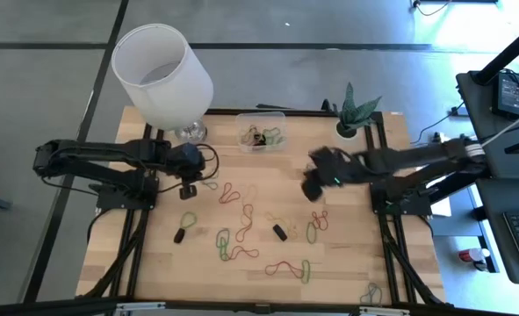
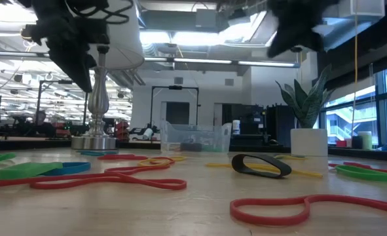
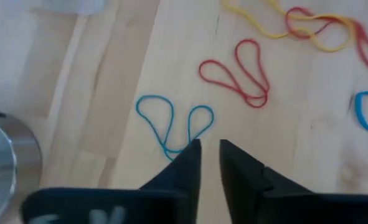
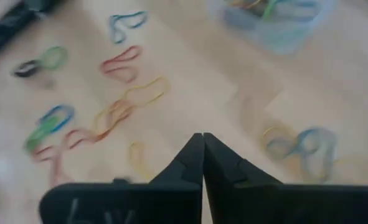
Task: Pick and place rubber bands into bin
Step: Put the blue rubber band into the transparent bin
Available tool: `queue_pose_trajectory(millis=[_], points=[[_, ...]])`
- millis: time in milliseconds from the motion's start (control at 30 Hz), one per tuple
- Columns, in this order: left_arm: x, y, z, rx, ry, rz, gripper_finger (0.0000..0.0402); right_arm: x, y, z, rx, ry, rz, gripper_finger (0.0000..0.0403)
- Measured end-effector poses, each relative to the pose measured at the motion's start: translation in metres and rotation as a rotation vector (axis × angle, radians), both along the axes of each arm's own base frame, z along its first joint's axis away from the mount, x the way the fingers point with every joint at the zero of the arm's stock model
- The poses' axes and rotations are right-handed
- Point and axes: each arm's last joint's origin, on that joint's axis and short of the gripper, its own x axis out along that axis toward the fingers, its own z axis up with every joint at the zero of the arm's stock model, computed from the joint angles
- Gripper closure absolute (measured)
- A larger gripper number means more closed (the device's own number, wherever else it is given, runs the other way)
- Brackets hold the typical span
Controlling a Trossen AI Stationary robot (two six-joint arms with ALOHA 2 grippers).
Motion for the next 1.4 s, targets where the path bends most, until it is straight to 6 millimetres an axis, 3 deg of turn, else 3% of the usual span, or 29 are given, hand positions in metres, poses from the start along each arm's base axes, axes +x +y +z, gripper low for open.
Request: queue_pose_trajectory(millis=[200,400,733,900,1100,1400], points=[[0.025,0.007,-0.020,0.065,0.048,0.145,0.0284,-0.034,0.033,-0.032,0.112,-0.031,0.023,0.0400],[0.046,0.011,-0.046,0.074,0.117,0.179,0.0271,-0.047,0.049,-0.052,0.155,0.014,0.033,0.0396],[0.059,0.011,-0.098,-0.029,0.343,0.387,0.0276,-0.053,0.062,-0.054,0.128,0.035,0.130,0.0396],[0.064,0.011,-0.113,-0.091,0.410,0.447,0.0285,-0.055,0.065,-0.054,0.126,0.038,0.149,0.0397],[0.063,0.008,-0.107,-0.153,0.378,0.519,0.0383,-0.056,0.067,-0.054,0.127,0.037,0.161,0.0395],[0.068,0.001,-0.057,-0.179,0.278,0.498,0.0399,-0.055,0.068,-0.052,0.141,0.016,0.158,0.0394]])
